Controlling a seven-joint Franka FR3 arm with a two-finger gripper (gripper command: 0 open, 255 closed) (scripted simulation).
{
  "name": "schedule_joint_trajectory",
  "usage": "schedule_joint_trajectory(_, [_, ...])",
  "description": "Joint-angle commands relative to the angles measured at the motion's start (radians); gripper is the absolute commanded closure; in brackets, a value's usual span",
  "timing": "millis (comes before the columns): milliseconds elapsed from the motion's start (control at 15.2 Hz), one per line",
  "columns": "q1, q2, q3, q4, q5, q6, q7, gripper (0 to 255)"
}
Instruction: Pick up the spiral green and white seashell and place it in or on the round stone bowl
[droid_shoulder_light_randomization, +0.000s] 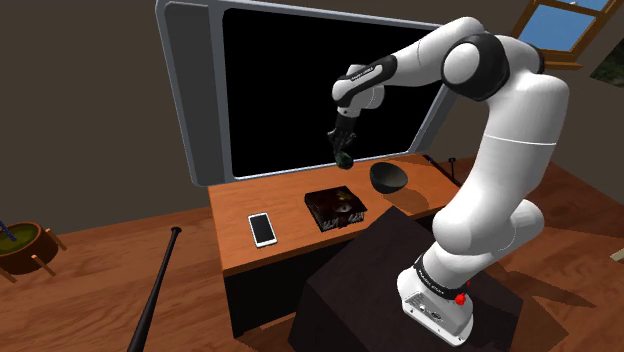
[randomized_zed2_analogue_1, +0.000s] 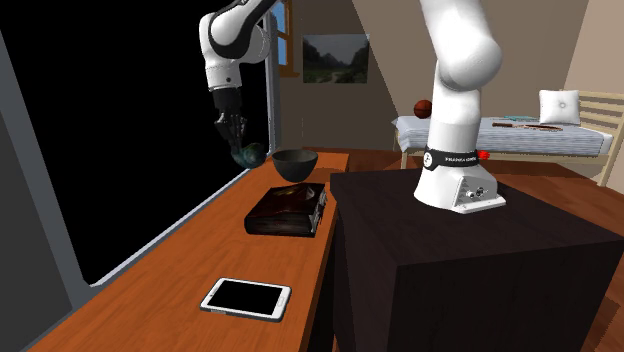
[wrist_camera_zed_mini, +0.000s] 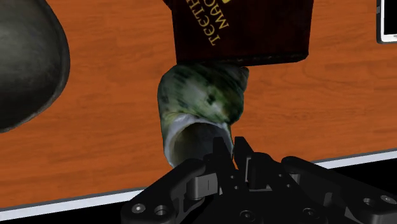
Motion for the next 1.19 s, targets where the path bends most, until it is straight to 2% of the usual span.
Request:
schedule_joint_trajectory(0, [0.001, -0.019, 0.001, 0.015, 0.0, 0.018, 0.0, 255])
schedule_joint_trajectory(132, [0.001, -0.029, 0.001, 0.018, 0.0, 0.004, 0.0, 255])
schedule_joint_trajectory(594, [-0.1, -0.104, -0.05, -0.096, 0.011, 0.032, -0.157, 255])
schedule_joint_trajectory(1122, [-0.214, -0.143, -0.121, -0.157, 0.009, 0.042, -0.341, 255])
